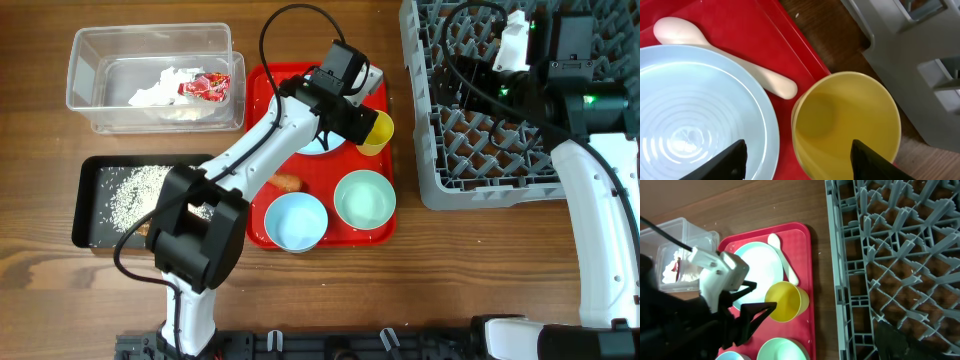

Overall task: Sort waste into correct bins and load items into the dishwasher rack
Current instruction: 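Reach the left gripper to the yellow cup and grasp its rim, then lift the yellow cup with the left gripper toward the right gripper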

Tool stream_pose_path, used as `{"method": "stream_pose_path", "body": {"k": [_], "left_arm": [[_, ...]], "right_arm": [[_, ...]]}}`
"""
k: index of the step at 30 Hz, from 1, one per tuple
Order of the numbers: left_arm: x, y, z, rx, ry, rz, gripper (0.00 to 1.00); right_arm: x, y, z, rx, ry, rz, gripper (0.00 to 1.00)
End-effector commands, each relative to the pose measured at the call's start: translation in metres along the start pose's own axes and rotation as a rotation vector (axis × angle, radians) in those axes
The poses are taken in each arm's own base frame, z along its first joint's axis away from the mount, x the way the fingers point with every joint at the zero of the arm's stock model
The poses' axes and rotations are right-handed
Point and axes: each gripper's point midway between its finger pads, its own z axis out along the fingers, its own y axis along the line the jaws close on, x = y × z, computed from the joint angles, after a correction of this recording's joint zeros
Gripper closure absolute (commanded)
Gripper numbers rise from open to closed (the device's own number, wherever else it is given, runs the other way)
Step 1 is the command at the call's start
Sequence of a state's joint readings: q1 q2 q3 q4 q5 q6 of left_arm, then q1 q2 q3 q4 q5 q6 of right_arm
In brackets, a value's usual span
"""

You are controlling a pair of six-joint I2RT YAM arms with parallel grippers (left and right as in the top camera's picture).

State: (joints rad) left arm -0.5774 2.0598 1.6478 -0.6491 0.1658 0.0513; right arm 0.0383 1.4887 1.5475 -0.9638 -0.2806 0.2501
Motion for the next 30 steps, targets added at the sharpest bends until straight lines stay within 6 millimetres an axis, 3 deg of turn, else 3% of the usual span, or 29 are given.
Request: {"method": "stream_pose_path", "body": {"k": [1,6,16,20,30], "left_arm": [[-0.001,-0.001,0.009,0.009,-0.002,0.018,0.37],[0.012,0.004,0.031,0.002,0.044,0.01,0.55],[0.008,0.004,0.031,0.001,0.029,-0.064,0.91],[0.004,0.003,0.026,0.002,0.016,-0.069,0.96],[-0.029,-0.004,-0.022,0.064,-0.1,-0.247,0.96]], "right_arm": [[-0.003,0.002,0.001,-0.003,-0.002,0.009,0.0],[-0.003,0.002,0.001,-0.003,-0.001,0.009,0.0],[-0.003,0.002,0.001,-0.003,-0.001,0.009,0.0],[-0.003,0.002,0.001,-0.004,-0.001,0.01,0.0],[-0.004,0.003,0.001,-0.009,-0.006,0.007,0.0]]}}
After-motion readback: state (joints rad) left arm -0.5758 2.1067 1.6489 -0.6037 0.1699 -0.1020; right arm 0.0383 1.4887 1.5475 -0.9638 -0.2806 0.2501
